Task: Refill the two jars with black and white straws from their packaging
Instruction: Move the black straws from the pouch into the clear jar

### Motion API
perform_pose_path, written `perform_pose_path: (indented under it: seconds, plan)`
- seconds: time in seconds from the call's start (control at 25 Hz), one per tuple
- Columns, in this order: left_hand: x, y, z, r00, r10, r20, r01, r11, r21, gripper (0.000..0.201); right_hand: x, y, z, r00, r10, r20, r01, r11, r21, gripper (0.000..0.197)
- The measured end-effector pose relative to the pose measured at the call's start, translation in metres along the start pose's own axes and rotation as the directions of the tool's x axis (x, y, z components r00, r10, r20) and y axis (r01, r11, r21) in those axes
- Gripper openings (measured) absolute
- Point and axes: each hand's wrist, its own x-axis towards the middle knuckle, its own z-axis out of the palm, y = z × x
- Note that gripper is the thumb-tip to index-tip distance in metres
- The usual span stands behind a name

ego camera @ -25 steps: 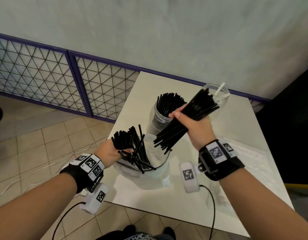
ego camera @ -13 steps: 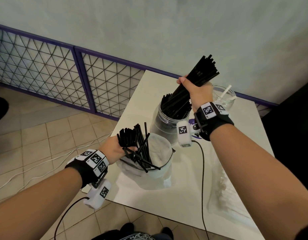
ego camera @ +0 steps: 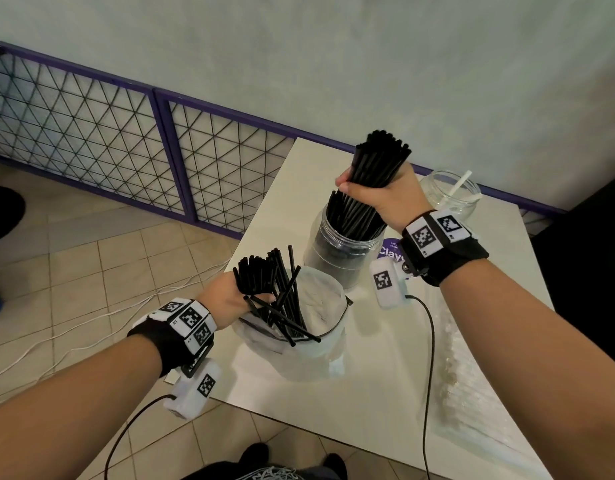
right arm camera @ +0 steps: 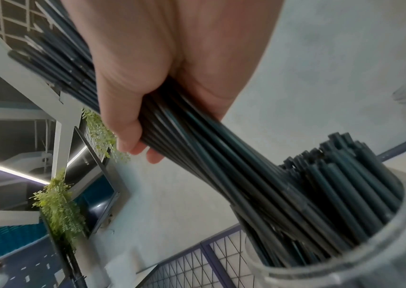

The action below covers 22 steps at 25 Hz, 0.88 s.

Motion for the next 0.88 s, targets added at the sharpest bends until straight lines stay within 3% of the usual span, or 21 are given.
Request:
perform_pose_path:
  seconds: [0.12,0.28,0.4,0.48,0.6,0.72,0.8,0.88]
  plan:
    - [0.001,-0.003,-0.001,1.0,0.016,-0.006,-0.016,1.0,-0.012,0.05,-0.003,0.008,0.002,0.999,0.04,0.035,-0.042,0.998,0.057,0.028]
    - [0.0,-0.003,-0.001,1.0,0.025,-0.012,-0.025,1.0,-0.007,0.047,0.002,0.035,0.006,0.974,0.2,-0.105,-0.171,0.956,0.239,0.014]
    - [0.002,-0.006,-0.001,1.0,0.023,-0.018,-0.023,1.0,0.011,0.041,0.006,0.05,0.008,0.92,0.329,-0.215,-0.208,0.871,0.445,0.034]
    - [0.003,-0.008,-0.001,0.999,0.023,-0.022,-0.023,1.0,-0.018,0.029,0.009,0.05,0.008,0.906,0.342,-0.25,-0.206,0.871,0.446,0.046]
    - [0.004,-0.009,0.0,0.999,0.018,-0.031,-0.02,0.999,-0.035,0.032,0.009,0.046,0.005,0.917,0.278,-0.285,-0.2,0.941,0.273,0.042]
    - [0.006,-0.01,0.001,0.999,0.01,-0.037,-0.011,1.0,-0.021,0.039,0.007,0.053,0.006,0.949,0.124,-0.291,-0.128,0.992,0.006,0.046]
    - [0.006,-0.01,0.001,0.999,0.004,-0.038,-0.005,1.0,-0.029,0.034,0.006,0.061,0.009,0.973,0.034,-0.229,-0.09,0.967,-0.24,0.045]
    - [0.005,-0.01,0.001,0.999,0.01,-0.033,-0.011,0.999,-0.041,0.033,0.008,0.064,0.014,0.986,-0.017,-0.168,-0.047,0.927,-0.372,0.046]
